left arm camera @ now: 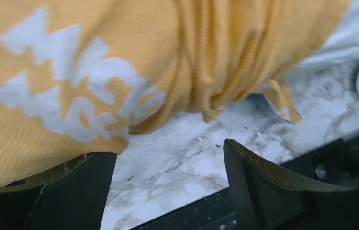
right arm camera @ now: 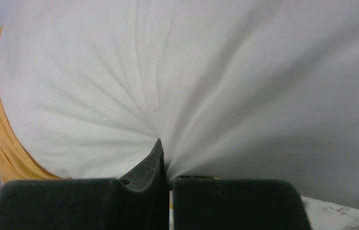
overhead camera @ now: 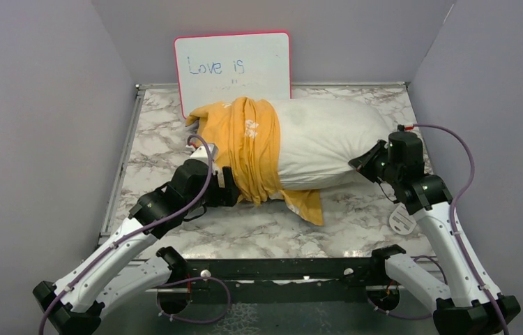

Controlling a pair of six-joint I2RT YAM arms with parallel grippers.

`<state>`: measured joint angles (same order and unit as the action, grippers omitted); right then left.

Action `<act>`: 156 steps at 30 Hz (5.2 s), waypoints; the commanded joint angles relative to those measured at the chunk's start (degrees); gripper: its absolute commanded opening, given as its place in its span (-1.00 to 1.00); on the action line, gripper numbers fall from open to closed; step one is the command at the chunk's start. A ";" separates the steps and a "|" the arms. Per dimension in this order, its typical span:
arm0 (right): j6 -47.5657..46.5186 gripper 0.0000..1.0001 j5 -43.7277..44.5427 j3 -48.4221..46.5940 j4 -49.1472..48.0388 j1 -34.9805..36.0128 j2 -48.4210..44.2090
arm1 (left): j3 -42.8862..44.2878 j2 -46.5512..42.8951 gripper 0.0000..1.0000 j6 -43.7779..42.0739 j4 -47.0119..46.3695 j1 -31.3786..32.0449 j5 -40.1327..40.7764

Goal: Remove the pillowcase from the pillow
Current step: Remove the pillow from the pillowcase.

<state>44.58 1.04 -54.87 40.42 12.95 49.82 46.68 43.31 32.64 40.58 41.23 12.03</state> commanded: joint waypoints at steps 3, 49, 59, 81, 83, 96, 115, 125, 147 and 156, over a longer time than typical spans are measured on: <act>0.89 -0.99 -0.41 0.59 -3.48 -0.56 -0.52 | 1.50 5.79 0.68 -2.88 -10.42 -0.19 -27.65; -4.08 -0.99 15.64 -1.14 -3.77 -0.56 0.56 | -1.23 4.25 0.23 3.78 -10.17 9.13 9.74; -8.95 -0.99 21.94 -0.07 -2.15 -0.56 1.84 | 11.66 9.30 0.65 -2.95 -8.66 9.13 7.12; -11.83 -0.99 23.02 1.52 -0.15 -0.56 -0.24 | 9.65 20.82 0.25 -8.06 -11.78 -9.73 -18.74; -12.04 -0.99 23.48 1.74 -0.53 -0.56 -0.02 | 7.58 19.05 -0.02 -7.55 -13.36 -10.06 -20.12; -9.41 -0.99 33.11 2.37 -1.32 -0.56 1.96 | 4.43 10.60 -1.00 -6.00 -0.18 -10.62 8.29; -11.49 -0.99 25.81 0.22 -3.34 -0.56 3.07 | 10.72 8.92 0.86 -5.10 3.77 -11.00 -11.50; -11.44 -0.99 22.90 -6.01 -1.43 -0.56 10.41 | 2.47 2.89 0.94 0.69 3.92 -11.00 -28.09; -17.06 -0.99 28.12 -13.39 -3.10 -4.35 15.61 | -2.89 -3.28 -1.00 10.55 8.29 -10.74 -2.66; -18.30 -0.99 24.65 -13.77 -4.57 -8.88 16.38 | 6.68 -6.75 -1.00 11.80 22.02 -10.74 13.09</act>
<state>29.89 16.62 -65.67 40.71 8.56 65.76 48.53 39.51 45.36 47.75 31.70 6.61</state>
